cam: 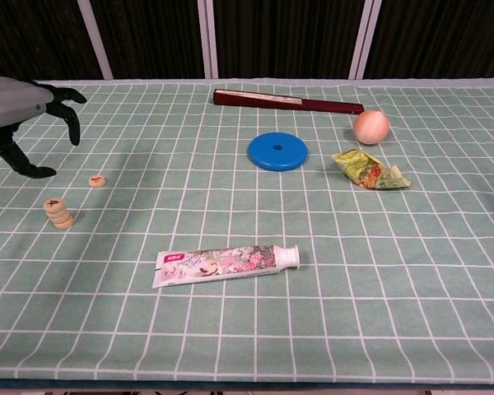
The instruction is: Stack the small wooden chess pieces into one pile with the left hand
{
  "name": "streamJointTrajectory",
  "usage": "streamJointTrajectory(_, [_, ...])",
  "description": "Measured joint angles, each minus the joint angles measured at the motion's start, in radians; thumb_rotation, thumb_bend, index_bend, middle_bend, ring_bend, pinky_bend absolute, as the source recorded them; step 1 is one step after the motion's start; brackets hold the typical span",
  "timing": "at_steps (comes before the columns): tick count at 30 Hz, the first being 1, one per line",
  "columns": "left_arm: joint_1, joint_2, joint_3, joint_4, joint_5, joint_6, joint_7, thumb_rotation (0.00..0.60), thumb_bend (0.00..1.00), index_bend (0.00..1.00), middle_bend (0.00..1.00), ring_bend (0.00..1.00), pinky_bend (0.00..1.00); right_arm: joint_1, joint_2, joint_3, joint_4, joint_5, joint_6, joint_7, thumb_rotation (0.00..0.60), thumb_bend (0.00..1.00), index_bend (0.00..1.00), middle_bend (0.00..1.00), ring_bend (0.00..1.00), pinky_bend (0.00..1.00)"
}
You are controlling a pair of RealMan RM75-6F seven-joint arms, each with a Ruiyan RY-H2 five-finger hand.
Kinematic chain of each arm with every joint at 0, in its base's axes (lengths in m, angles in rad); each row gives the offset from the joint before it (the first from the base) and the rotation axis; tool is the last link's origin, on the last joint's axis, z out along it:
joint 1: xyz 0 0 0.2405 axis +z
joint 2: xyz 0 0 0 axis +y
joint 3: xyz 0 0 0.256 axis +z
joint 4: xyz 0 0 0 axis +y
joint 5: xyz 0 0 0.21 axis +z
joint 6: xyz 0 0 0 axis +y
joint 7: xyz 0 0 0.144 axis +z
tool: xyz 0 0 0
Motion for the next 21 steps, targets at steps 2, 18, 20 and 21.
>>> streamJointTrajectory(2, [-0.035, 0.02, -0.015, -0.015, -0.094, -0.021, 0.036, 0.6, 0.23, 0.36, 0.0, 0.0, 0.0, 0.0, 0.0, 0.001, -0.001, 0.002, -0.001, 0.001, 0.6, 0.23, 0.08, 0.01, 0.0, 0.0])
streamJointTrajectory(18, [-0.208, -0.01, -0.018, 0.166, -0.342, -0.18, 0.038, 0.6, 0.21, 0.35, 0.0, 0.0, 0.0, -0.003, 0.0, 0.009, -0.008, 0.02, 0.002, 0.006, 0.6, 0.23, 0.08, 0.01, 0.0, 0.0])
streamJointTrajectory(20, [-0.217, -0.042, -0.008, 0.209, -0.335, -0.19, 0.023, 0.6, 0.21, 0.35, 0.0, 0.0, 0.0, -0.003, 0.0, 0.01, -0.008, 0.022, 0.001, 0.006, 0.6, 0.23, 0.08, 0.01, 0.0, 0.0])
streamJointTrajectory(21, [-0.221, -0.056, -0.003, 0.227, -0.331, -0.194, 0.017, 0.6, 0.21, 0.35, 0.0, 0.0, 0.0, -0.002, 0.0, 0.01, -0.007, 0.023, 0.001, 0.005, 0.6, 0.23, 0.08, 0.01, 0.0, 0.0])
